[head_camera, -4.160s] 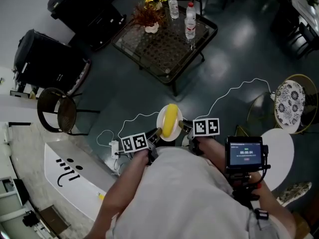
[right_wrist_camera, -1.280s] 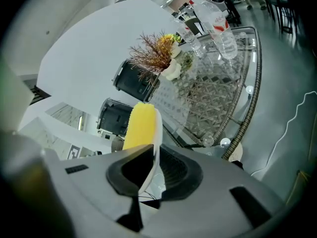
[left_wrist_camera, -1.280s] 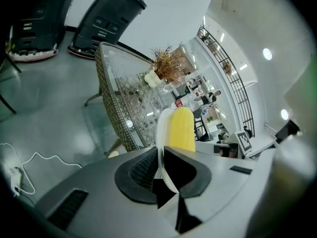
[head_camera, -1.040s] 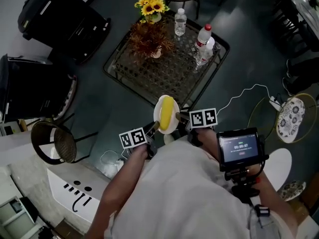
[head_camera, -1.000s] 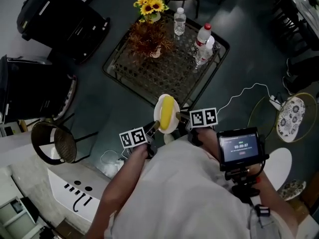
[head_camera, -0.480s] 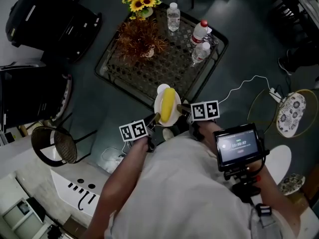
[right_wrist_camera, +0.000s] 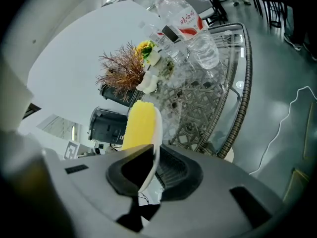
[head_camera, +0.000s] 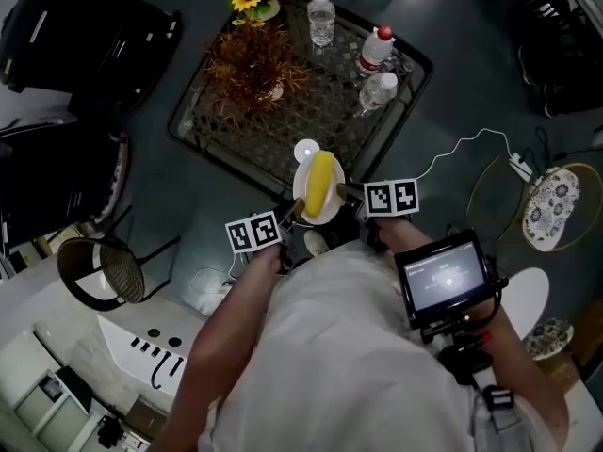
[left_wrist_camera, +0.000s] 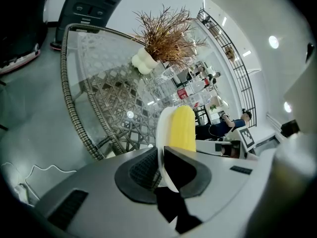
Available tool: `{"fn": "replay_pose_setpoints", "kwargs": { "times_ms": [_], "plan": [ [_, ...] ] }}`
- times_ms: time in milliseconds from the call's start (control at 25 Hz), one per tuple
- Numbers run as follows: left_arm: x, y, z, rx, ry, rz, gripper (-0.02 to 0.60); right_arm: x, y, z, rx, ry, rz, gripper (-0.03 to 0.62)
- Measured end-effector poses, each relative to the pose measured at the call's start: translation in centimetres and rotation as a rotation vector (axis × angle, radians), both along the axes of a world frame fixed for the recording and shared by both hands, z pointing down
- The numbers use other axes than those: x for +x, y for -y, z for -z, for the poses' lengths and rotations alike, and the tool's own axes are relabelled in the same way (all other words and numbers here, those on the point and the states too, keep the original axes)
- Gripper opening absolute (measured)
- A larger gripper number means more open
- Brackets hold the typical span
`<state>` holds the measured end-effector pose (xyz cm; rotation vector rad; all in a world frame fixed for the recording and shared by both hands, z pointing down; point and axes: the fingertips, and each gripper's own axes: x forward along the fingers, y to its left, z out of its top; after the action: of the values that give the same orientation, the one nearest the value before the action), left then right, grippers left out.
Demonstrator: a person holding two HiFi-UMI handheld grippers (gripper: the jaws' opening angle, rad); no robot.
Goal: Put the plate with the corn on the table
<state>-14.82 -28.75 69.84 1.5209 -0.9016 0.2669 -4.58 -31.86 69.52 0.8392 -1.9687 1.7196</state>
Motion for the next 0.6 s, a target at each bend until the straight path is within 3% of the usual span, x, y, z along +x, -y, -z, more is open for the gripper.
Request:
{"fn": "replay_pose_setpoints", "kwargs": {
  "times_ms": [600],
  "plan": [
    [2.7, 2.9, -3.8, -0.042, 0.015, -0.033, 0.041, 2.8, 2.8, -3.7, -0.023, -0.024, -0.019, 0.048]
  ]
}}
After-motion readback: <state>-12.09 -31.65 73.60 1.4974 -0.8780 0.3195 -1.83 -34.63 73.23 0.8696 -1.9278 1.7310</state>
